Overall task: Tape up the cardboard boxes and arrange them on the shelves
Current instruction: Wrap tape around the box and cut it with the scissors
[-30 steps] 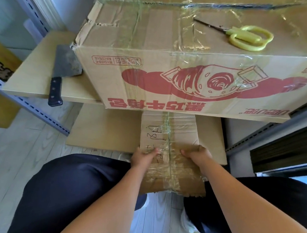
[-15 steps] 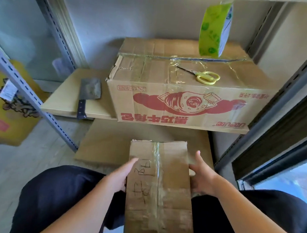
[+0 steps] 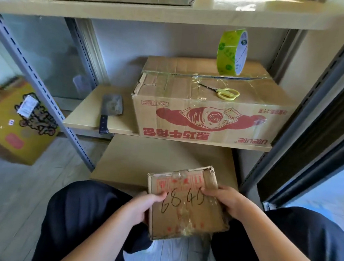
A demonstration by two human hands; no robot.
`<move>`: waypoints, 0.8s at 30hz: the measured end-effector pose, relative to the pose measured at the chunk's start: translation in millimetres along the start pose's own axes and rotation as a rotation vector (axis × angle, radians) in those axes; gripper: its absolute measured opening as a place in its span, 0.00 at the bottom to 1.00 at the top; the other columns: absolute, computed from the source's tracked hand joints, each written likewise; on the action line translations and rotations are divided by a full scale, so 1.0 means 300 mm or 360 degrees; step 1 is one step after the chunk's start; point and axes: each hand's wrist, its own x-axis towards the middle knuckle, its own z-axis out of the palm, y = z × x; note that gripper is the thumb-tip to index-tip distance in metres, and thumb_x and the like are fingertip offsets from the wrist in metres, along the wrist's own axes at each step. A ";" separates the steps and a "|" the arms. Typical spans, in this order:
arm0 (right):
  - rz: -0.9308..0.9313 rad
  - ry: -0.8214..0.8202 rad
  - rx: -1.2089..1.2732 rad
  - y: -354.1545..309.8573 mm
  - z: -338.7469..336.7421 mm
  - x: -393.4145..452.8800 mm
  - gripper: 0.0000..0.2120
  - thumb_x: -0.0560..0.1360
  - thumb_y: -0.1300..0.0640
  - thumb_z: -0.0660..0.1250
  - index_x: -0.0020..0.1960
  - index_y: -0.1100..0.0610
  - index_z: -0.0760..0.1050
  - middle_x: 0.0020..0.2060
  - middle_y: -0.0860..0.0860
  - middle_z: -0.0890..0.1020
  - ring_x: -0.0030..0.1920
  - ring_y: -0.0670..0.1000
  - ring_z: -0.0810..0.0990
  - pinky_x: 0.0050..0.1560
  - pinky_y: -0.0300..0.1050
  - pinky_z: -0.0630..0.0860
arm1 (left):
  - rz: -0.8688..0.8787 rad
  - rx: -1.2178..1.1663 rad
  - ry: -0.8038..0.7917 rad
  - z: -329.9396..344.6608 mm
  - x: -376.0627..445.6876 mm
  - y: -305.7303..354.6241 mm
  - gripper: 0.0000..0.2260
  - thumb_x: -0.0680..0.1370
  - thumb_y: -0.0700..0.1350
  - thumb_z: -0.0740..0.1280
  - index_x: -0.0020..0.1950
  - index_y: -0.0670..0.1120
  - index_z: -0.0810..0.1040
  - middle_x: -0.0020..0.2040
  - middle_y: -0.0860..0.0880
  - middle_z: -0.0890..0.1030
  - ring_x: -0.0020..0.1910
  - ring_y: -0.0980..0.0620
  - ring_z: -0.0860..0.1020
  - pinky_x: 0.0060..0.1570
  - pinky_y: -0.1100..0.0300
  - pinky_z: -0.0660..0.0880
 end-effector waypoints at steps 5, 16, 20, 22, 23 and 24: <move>-0.0158 -0.0119 0.0408 -0.019 -0.023 0.060 0.39 0.69 0.32 0.70 0.73 0.52 0.68 0.63 0.54 0.80 0.61 0.56 0.80 0.65 0.60 0.74 | 0.0474 -0.0055 0.0080 -0.016 0.035 0.018 0.27 0.65 0.53 0.80 0.59 0.47 0.77 0.54 0.52 0.84 0.57 0.51 0.81 0.68 0.47 0.71; 0.0311 0.0350 -0.0253 0.142 0.065 0.218 0.37 0.71 0.51 0.75 0.72 0.61 0.60 0.63 0.59 0.75 0.59 0.59 0.77 0.60 0.53 0.77 | -0.0344 -0.0053 -0.0243 0.015 0.274 -0.036 0.38 0.60 0.74 0.71 0.62 0.50 0.81 0.57 0.43 0.83 0.58 0.43 0.81 0.62 0.43 0.73; 0.0208 0.0286 -0.0351 0.138 0.104 0.312 0.30 0.74 0.45 0.69 0.71 0.54 0.64 0.64 0.56 0.75 0.61 0.56 0.76 0.64 0.52 0.74 | -0.0148 -0.0121 0.0081 0.025 0.384 -0.074 0.26 0.71 0.59 0.74 0.64 0.48 0.76 0.56 0.45 0.83 0.50 0.48 0.82 0.47 0.56 0.78; 0.0177 0.0324 -0.0395 0.122 0.123 0.357 0.26 0.75 0.46 0.68 0.68 0.54 0.66 0.59 0.54 0.77 0.58 0.56 0.78 0.58 0.49 0.76 | 0.0021 -0.0061 0.0328 0.011 0.432 -0.072 0.13 0.75 0.50 0.73 0.57 0.47 0.78 0.54 0.45 0.83 0.49 0.48 0.82 0.49 0.54 0.78; 0.0188 0.0371 -0.0444 0.113 0.137 0.377 0.25 0.75 0.47 0.69 0.67 0.56 0.66 0.58 0.55 0.78 0.56 0.56 0.78 0.54 0.48 0.76 | 0.0063 -0.0035 0.0402 0.001 0.448 -0.065 0.10 0.75 0.48 0.73 0.54 0.47 0.78 0.54 0.45 0.83 0.50 0.47 0.82 0.53 0.51 0.78; 0.0185 0.0412 -0.0470 0.109 0.151 0.401 0.25 0.75 0.48 0.69 0.66 0.57 0.67 0.58 0.56 0.79 0.55 0.56 0.78 0.51 0.47 0.76 | 0.0081 0.0017 0.0472 -0.013 0.465 -0.060 0.10 0.75 0.47 0.73 0.53 0.47 0.77 0.54 0.45 0.83 0.52 0.46 0.81 0.55 0.50 0.78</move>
